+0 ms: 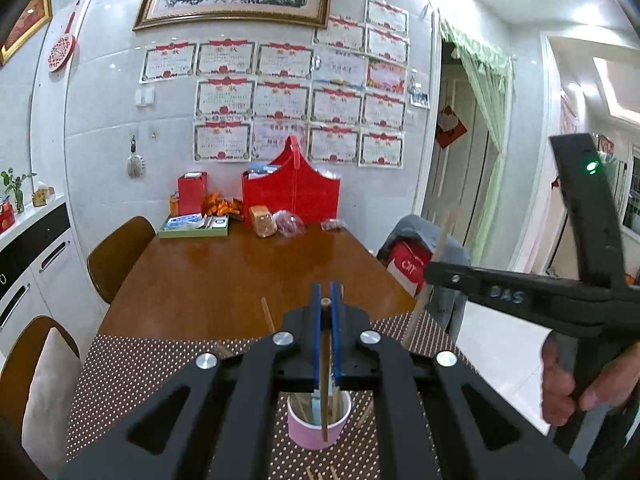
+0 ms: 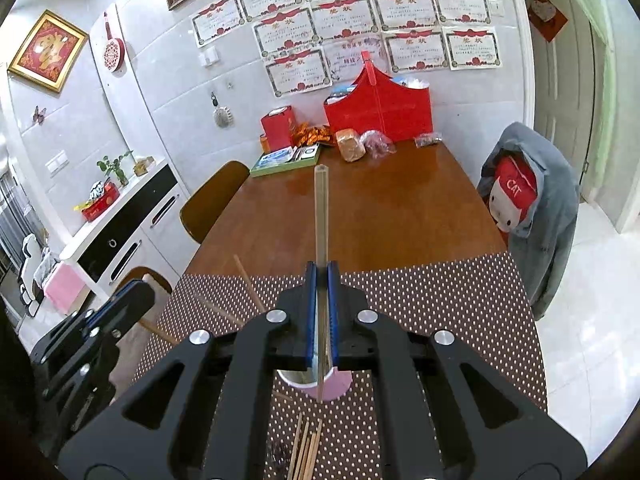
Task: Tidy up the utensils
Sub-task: 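Lower both held chopsticks into the pink cup and open both tools, then move both tools back down to the chopstick pile beside the cup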
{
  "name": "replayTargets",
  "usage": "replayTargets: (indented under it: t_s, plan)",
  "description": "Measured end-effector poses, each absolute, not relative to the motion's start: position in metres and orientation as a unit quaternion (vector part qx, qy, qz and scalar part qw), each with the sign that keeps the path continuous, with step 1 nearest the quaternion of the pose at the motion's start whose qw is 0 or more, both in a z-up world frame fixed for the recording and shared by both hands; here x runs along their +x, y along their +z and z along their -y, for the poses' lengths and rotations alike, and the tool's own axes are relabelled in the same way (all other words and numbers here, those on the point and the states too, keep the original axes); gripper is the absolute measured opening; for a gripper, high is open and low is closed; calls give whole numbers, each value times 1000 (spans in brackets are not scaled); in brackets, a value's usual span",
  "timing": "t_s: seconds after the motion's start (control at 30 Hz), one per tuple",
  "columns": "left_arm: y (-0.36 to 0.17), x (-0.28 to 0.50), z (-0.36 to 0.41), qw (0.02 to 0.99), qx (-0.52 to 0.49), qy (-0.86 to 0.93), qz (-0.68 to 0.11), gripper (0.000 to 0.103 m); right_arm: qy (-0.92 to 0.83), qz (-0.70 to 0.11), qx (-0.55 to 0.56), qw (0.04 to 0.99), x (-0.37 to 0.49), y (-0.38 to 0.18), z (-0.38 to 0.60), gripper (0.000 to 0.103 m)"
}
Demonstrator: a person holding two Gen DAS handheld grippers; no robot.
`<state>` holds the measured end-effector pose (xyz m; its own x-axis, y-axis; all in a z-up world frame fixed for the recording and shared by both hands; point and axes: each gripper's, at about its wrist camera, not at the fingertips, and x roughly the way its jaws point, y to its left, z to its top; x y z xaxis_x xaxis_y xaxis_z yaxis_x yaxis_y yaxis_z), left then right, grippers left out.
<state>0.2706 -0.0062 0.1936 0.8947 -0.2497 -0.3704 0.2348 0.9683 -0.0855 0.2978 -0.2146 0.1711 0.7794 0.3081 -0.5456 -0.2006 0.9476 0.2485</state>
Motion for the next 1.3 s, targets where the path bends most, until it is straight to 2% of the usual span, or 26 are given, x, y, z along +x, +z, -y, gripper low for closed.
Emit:
replayTargets:
  t_s: [0.33, 0.7, 0.87, 0.93, 0.97, 1.03, 1.07, 1.1, 1.3]
  plan:
    - [200, 289, 8, 978, -15, -111, -174, 5, 118, -300, 81, 943, 329, 158, 205, 6]
    - [130, 326, 1, 964, -13, -100, -245, 6, 147, -389, 41, 909, 348, 78, 182, 7]
    - [99, 330, -4, 954, -10, -92, -285, 12, 158, -408, 27, 899, 338, 59, 179, 7]
    - [94, 329, -8, 952, -14, -94, -290, 20, 157, -415, 27, 896, 334, 56, 180, 11]
    - [92, 328, -10, 952, -15, -94, -290, 22, 158, -416, 28, 895, 331, 56, 180, 16]
    - [90, 325, -11, 952, -15, -95, -290, 24, 154, -411, 27, 898, 324, 57, 182, 32]
    - [90, 323, -12, 952, -14, -96, -290, 26, 151, -405, 27, 901, 321, 59, 183, 49]
    - [90, 321, -12, 952, -14, -95, -290, 27, 147, -395, 29, 906, 316, 62, 184, 55]
    - [93, 306, -11, 953, -8, -99, -286, 31, 147, -387, 22, 910, 300, 70, 183, 55]
